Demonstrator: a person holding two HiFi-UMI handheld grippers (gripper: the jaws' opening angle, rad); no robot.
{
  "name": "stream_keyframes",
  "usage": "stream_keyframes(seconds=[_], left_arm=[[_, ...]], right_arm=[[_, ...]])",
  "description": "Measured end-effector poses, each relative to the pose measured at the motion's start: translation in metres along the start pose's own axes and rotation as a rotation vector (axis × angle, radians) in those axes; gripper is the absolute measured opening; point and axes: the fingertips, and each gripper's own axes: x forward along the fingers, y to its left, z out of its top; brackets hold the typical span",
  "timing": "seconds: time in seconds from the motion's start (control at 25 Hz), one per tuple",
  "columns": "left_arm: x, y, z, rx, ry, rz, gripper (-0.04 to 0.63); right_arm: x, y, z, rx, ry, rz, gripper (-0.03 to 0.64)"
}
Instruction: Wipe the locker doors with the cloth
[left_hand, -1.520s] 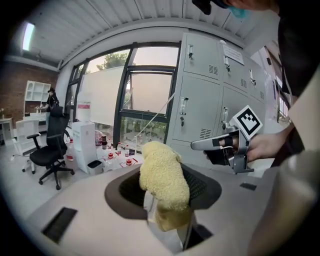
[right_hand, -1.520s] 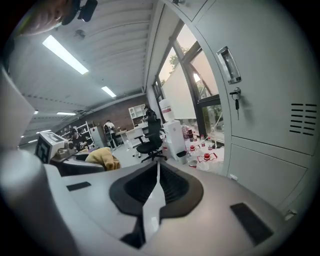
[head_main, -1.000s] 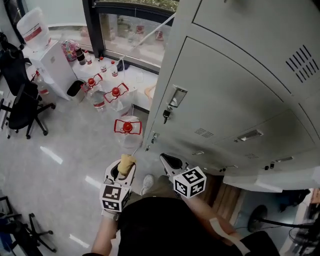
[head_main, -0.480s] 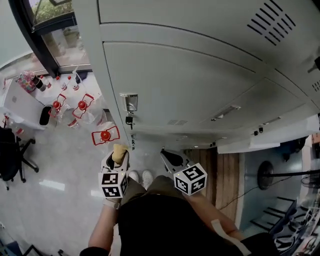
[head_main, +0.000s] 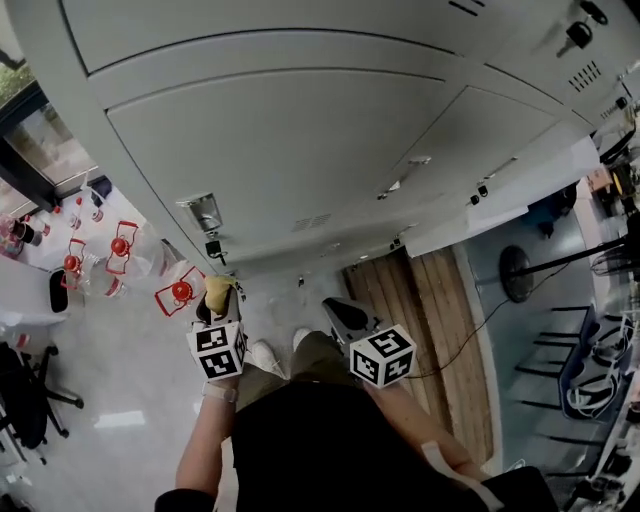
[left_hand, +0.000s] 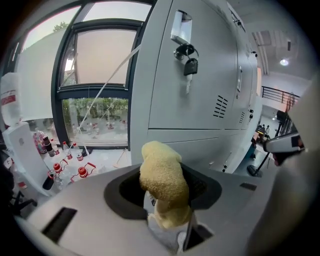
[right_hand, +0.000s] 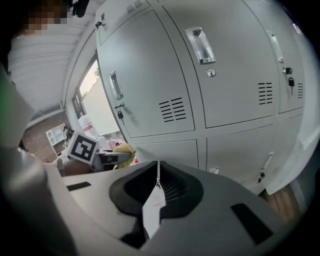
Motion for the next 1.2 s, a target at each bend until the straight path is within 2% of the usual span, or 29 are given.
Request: stream_keyframes(seconds=[0.28, 0.48, 0.84, 1.2], left_arm=[[0.025, 0.006, 0.006, -0.016, 0.030, 0.018, 0.181], [0.041, -0.004, 0.006, -0.021, 0.059, 0.021, 0.183], [0.068, -0.059, 0.004, -0.024, 0.099, -0.040, 0.184], [0.090, -0.121, 0.014, 0.017, 0.097, -0.099, 0.186]], right_arm=[[-0.028, -0.021, -0.015, 0.064, -0.027, -0.111, 0.028], [-0.043, -0.041, -0.015, 0.091, -0.054, -0.129, 0.028], [-0.064, -0.080, -0.008, 0.098, -0.063, -0.137, 0.028], [-0.087, -0.121, -0.013, 0.118, -0.059, -0.154, 0.028]])
